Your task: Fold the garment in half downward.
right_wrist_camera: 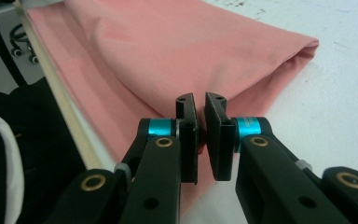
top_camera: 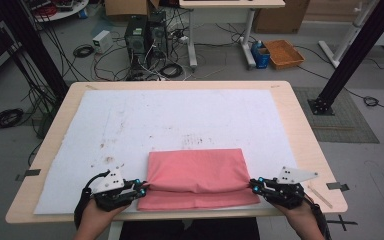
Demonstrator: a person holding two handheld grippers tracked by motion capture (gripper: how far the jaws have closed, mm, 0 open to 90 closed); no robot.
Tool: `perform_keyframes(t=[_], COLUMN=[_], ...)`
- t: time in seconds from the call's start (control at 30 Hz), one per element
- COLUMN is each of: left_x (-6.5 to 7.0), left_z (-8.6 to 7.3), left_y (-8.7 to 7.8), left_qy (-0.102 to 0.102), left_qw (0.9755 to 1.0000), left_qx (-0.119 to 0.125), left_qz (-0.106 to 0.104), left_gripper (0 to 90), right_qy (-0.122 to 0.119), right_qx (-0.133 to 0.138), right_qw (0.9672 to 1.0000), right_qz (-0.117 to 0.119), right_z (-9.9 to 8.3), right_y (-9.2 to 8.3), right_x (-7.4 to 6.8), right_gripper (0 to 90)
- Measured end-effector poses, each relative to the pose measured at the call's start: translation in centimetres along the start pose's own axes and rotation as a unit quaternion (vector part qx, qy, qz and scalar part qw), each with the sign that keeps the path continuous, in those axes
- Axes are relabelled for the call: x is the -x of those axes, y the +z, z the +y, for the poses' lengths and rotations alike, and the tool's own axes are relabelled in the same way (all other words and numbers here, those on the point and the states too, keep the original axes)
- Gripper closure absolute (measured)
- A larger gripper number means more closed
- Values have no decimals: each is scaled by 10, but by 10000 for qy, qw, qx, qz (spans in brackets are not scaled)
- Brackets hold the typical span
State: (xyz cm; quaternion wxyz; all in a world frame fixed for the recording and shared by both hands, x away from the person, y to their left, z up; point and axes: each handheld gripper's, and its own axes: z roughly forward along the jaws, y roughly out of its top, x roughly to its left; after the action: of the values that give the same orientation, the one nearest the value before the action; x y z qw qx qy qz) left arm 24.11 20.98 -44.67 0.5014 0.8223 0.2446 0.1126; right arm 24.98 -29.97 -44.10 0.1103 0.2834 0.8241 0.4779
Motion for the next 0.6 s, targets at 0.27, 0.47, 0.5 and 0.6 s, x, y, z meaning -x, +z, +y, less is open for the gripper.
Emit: perform_keyframes(t=[0.27,0.47,0.5,0.6], left_x=[13,19,19,21], left_z=[-8,-11,-11,-13], left_y=[-8,-9,-9,-10], left_qy=[53,49,51,27], left_qw=[9998,9996,9996,9996], left_qx=[32,8,-7,-27], left_qz=[-183,-263,-272,-271], left_gripper=[816,816,816,816], right_qy=[-35,10,7,-11], right_qx=[40,33,21,-23], right_qw=[10000,10000,10000,10000], right_qz=[30,-9,1,-5], right_z=[-9,-16,-17,-18], right_y=[-14,-20,-20,-18], right_x=[-14,-17,-17,-18], right_gripper=[846,846,846,846])
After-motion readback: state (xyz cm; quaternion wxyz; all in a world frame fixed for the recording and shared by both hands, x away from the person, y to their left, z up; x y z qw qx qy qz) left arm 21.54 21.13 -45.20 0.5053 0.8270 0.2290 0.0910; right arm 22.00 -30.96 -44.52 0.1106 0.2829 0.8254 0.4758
